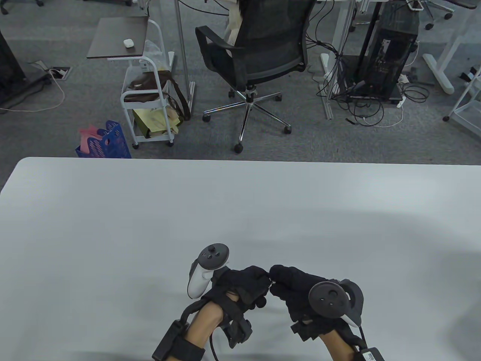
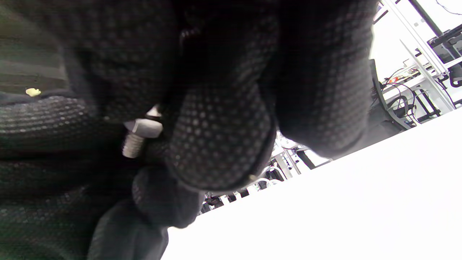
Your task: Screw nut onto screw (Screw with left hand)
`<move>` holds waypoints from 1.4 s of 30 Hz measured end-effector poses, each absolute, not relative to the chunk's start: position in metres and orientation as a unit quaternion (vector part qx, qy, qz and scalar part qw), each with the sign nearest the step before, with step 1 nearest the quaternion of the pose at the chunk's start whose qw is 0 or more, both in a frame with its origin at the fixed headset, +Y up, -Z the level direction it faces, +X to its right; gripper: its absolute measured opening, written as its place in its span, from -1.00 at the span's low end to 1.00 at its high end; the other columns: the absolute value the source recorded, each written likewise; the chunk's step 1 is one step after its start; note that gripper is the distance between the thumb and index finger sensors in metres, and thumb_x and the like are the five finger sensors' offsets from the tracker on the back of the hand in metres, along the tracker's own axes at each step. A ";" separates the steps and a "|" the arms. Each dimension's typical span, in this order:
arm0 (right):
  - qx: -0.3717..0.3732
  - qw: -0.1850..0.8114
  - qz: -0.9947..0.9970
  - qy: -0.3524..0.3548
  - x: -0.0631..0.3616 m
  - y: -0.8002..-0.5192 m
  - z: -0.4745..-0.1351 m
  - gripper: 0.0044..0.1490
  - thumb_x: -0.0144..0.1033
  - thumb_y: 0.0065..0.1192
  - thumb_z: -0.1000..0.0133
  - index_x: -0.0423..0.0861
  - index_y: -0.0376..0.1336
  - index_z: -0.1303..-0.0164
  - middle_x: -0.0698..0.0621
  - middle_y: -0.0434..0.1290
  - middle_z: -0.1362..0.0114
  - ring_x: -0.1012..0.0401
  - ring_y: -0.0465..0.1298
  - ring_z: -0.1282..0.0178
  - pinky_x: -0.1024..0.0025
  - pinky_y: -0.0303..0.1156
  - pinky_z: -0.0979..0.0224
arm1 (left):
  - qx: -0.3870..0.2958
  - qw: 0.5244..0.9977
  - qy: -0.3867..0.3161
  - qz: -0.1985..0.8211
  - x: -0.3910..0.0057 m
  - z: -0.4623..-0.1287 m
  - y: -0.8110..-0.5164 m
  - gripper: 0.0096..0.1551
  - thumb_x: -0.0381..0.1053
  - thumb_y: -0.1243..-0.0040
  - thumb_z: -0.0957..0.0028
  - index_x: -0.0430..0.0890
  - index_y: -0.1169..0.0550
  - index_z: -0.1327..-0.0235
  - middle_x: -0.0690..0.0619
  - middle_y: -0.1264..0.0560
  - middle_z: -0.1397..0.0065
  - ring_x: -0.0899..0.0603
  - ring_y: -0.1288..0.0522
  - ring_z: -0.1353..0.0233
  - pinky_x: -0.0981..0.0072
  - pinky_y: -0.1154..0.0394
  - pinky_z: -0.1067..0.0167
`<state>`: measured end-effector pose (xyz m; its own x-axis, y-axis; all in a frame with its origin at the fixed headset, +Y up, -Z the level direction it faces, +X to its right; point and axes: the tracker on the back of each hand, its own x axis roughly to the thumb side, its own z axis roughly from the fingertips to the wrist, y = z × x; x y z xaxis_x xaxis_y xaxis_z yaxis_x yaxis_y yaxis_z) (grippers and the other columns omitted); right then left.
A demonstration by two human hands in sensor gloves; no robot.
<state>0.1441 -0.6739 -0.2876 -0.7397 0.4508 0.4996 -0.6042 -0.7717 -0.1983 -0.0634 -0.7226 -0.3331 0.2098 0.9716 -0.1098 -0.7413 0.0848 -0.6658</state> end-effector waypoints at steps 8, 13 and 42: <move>0.215 0.290 0.915 -0.180 0.145 -0.674 -0.288 -0.40 -0.12 0.51 0.28 -0.04 0.48 0.02 0.07 0.73 0.07 0.32 0.85 0.40 0.26 0.83 0.12 | -0.292 0.718 -0.184 0.604 -0.062 -0.333 -0.722 -0.33 0.02 -0.13 0.03 -0.31 -0.45 -0.28 -0.38 -0.43 -0.22 -0.42 -0.53 -0.01 -0.22 -0.41 0.04; 0.217 0.292 0.914 -0.180 0.144 -0.674 -0.287 -0.40 -0.12 0.51 0.28 -0.04 0.48 0.02 0.07 0.73 0.07 0.32 0.85 0.40 0.26 0.83 0.12 | -0.302 0.711 -0.191 0.605 -0.063 -0.334 -0.721 -0.37 -0.03 -0.13 0.03 -0.28 -0.39 -0.26 -0.34 -0.40 -0.22 -0.38 -0.51 -0.02 -0.19 -0.40 0.03; 0.210 0.303 0.911 -0.185 0.147 -0.675 -0.288 -0.40 -0.12 0.51 0.28 -0.03 0.48 0.03 0.08 0.73 0.06 0.32 0.85 0.39 0.26 0.83 0.12 | -0.283 0.729 -0.176 0.599 -0.064 -0.333 -0.723 -0.31 0.06 -0.13 0.03 -0.32 -0.47 -0.26 -0.39 -0.42 -0.22 -0.43 -0.52 -0.02 -0.23 -0.40 0.03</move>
<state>0.1474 -0.6745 -0.2876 -0.7279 0.4744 0.4951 -0.6300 -0.7477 -0.2098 -0.0636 -0.7226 -0.3332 0.2217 0.9716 -0.0823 -0.7732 0.1237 -0.6220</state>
